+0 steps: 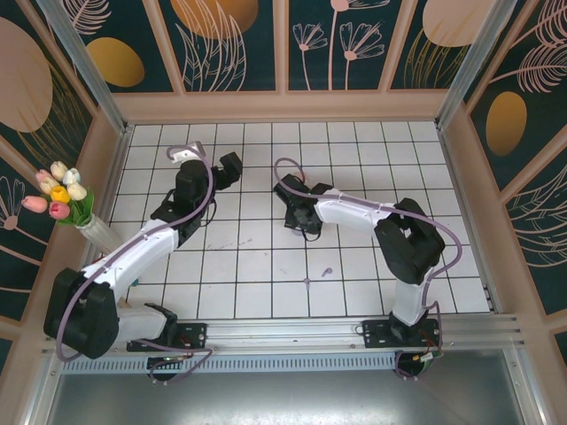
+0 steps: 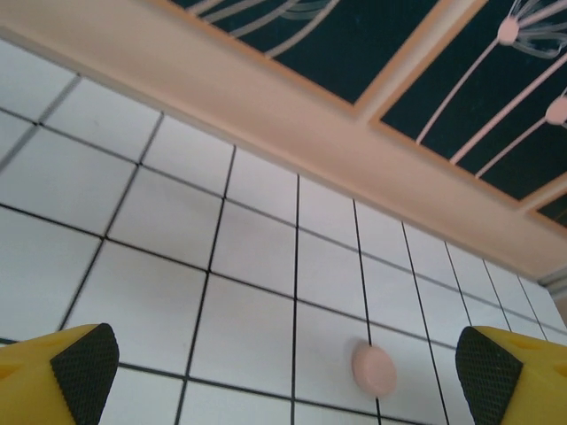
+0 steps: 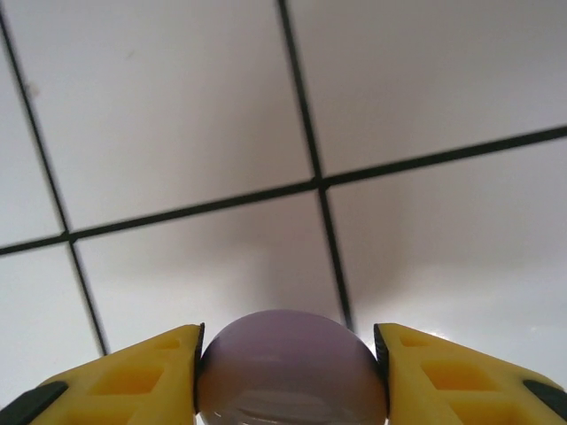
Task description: Insert the wireless bluetooth earbuds into the charging case
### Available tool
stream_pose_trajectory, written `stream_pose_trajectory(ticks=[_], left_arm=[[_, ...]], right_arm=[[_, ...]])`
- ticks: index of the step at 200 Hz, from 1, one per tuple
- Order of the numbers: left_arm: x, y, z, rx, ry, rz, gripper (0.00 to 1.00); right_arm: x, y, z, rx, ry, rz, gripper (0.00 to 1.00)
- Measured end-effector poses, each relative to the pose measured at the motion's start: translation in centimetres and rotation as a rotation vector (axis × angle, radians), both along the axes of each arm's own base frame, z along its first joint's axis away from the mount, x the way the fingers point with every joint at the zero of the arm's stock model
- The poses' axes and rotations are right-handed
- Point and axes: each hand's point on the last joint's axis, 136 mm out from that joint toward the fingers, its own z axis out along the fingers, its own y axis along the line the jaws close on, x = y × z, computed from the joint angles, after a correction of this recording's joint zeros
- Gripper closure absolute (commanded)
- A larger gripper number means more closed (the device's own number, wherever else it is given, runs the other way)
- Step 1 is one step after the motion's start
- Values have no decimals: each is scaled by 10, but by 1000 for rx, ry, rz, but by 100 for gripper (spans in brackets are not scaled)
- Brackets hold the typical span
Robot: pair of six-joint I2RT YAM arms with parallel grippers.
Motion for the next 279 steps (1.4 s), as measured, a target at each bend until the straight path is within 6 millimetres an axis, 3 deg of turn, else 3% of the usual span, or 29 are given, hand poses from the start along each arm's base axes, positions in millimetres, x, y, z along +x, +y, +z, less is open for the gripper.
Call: stream_pose_trajectory(ticks=[30,62,105,159,228,279], left_arm=[[5,-15,-25,-21,61,-56,1],[6,-22,-35,-45,90,-80,1],[5,-26,-34,-75,89,-92,1],[3,-28,-39,-96,99,-102,1],[3,-29,-37,-107,88,-105,1],[1,-28,-28,-115,67,-106,1]], right_arm=[[10,-20,-7,-8,17,-6,57],[12,-25,-11,-2,37,3,54],[6,-22,-22,5,84,12,42],[2,-19,-23,22,101,-30,39],[-18,5,-5,66,83,-8,34],[-28,0,-2,70,86,-30,33]])
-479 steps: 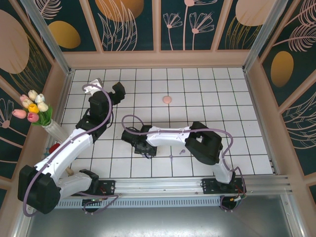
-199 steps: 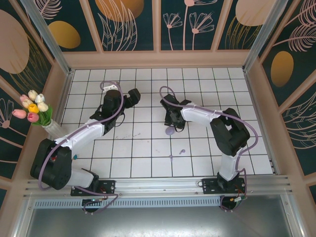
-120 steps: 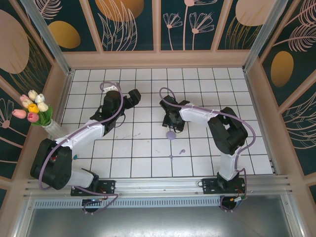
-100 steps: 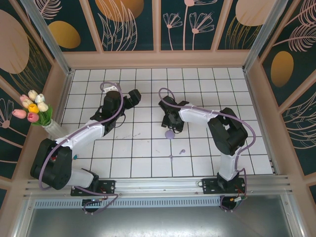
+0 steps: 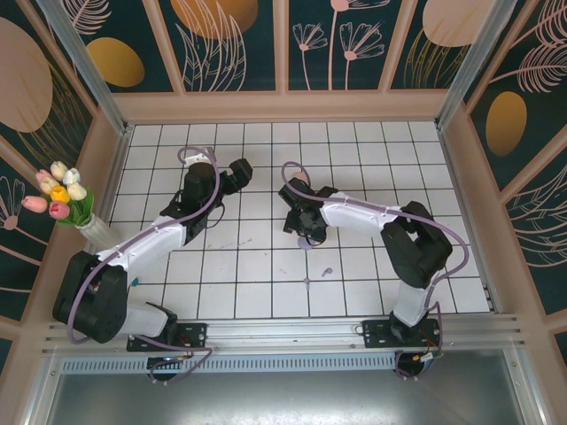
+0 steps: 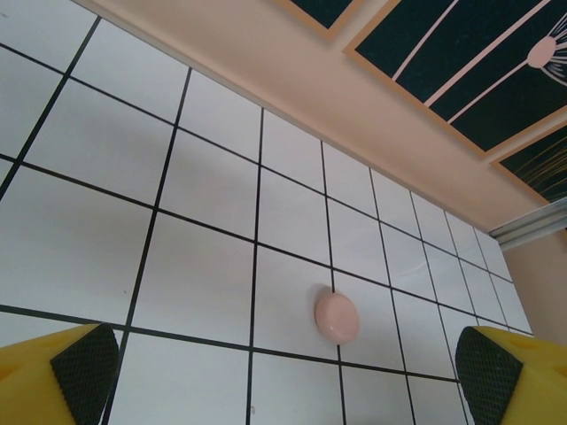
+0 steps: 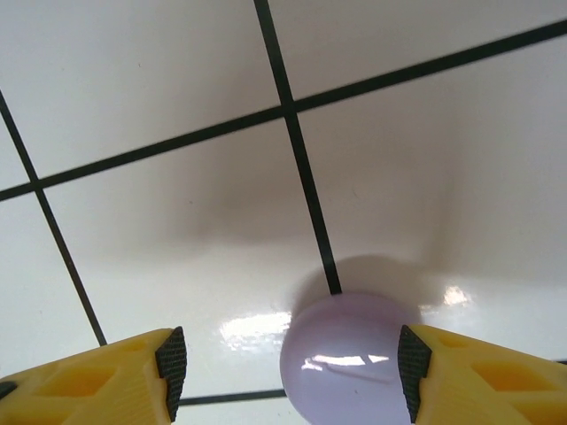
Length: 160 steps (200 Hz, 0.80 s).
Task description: Insert the wireless bluetooth earbuds into the charging case
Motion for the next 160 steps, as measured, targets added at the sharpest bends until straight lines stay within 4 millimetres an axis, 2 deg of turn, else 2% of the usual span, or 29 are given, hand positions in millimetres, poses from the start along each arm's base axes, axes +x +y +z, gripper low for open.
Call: stream_pose_trajectory(ticks=[40,102,136,160], left_arm=[[-3,1,13,-15,-28,-3,1],[-4,1,12,-23,-24,0,1],[-4,1,12,-31,-21,2,1],[-5,1,10,-34,-16,1,1]], right_arm=[[-14,-5,-2,-5,13,-6,32],[-25,-5,-5,-6,41,-74,30],[-22,0,-1,-7,48,-138,29],[-19,-1,-7,-35,57,-161,30]])
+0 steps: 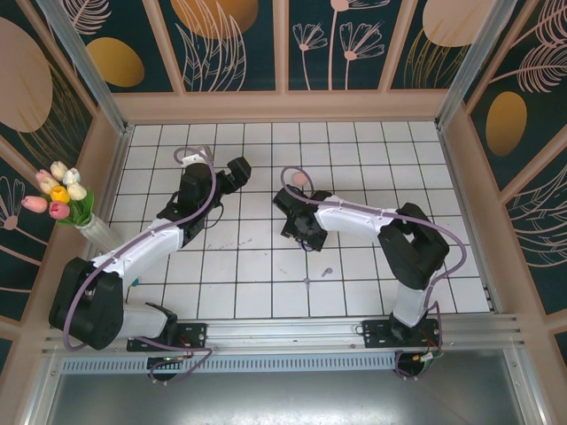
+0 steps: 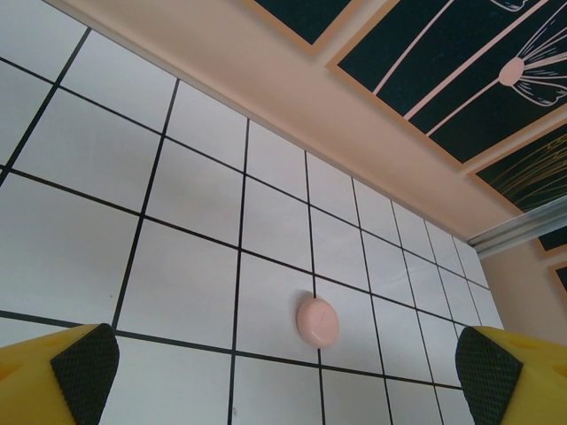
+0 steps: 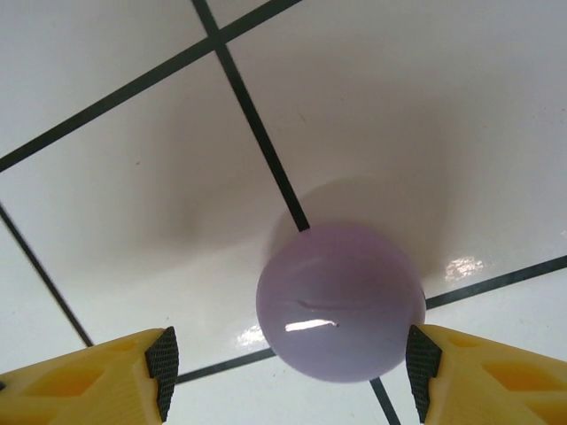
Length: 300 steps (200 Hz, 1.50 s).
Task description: Insert the wireless bluetooth earbuds into the charging case
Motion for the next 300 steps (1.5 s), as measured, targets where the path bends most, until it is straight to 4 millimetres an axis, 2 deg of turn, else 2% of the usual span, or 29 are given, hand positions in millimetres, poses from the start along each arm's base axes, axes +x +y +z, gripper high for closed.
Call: stream_pose_trajectory(ticks=[91,222,300], left_arm=[[-1,0,-3,-9,7,0,1],[1,-5,-6,-17,10,-17,1],[0,-5,-6,-26,13,-16,1]], right_arm=[[6,-6,-21,-66,50,2,32],[5,-7,-23,-101,64,197,34],[10,-2,-25,-107,68,207,38]])
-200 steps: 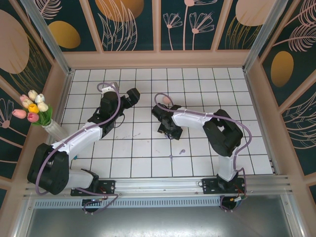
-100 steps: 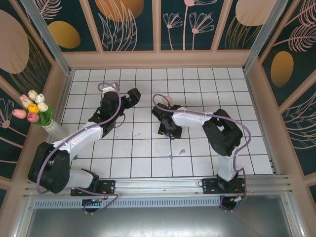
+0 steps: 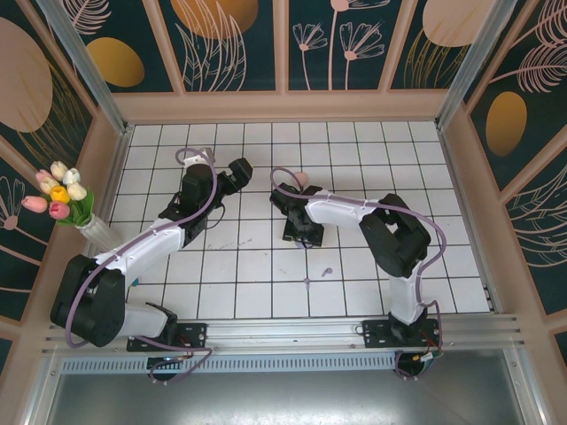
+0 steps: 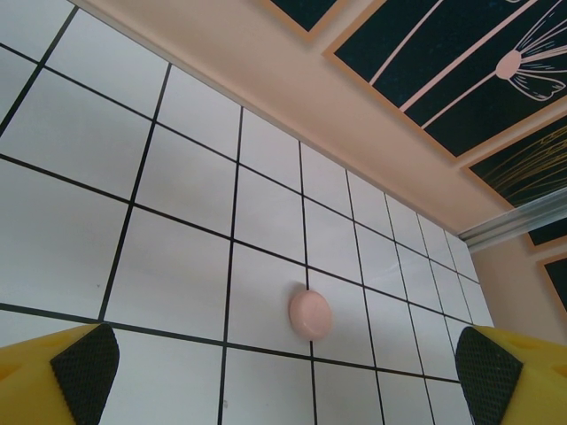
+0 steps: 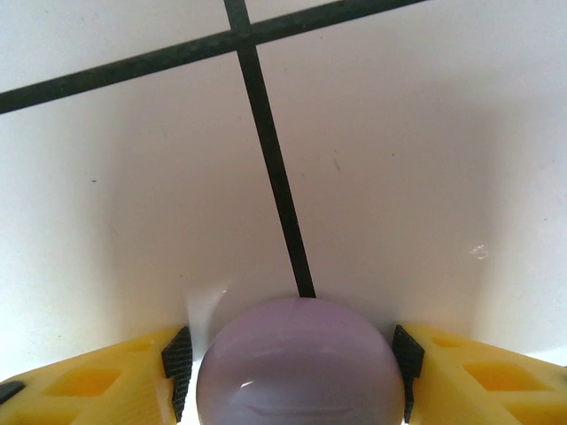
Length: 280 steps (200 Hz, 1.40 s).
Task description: Insert the wireless bluetooth earbuds into the charging case
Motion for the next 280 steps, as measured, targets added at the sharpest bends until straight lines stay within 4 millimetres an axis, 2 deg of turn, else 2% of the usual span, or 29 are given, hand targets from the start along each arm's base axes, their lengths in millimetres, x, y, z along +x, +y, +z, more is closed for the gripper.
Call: stream_pose_trajectory(ticks=[70,86,117,149,229,280], left_arm=[[1,0,-3,3,7,1,1],[1,2,-5,6,14,14,1],[0,8,-11,23,34,43,1],[0,12,-13,34,42,62,1],[1,18,-13,46,40,93,1],[-6,25,-13,44,18,114,1]], right_arm=[[1,2,0,2,2,15,53],[1,2,0,1,1,19,52],[1,3,0,1,2,24,44],[1,3,0,-1,1,47,42],[-4,9,0,-1,-1,78,43],[-4,10,0,-2,-4,87,50]])
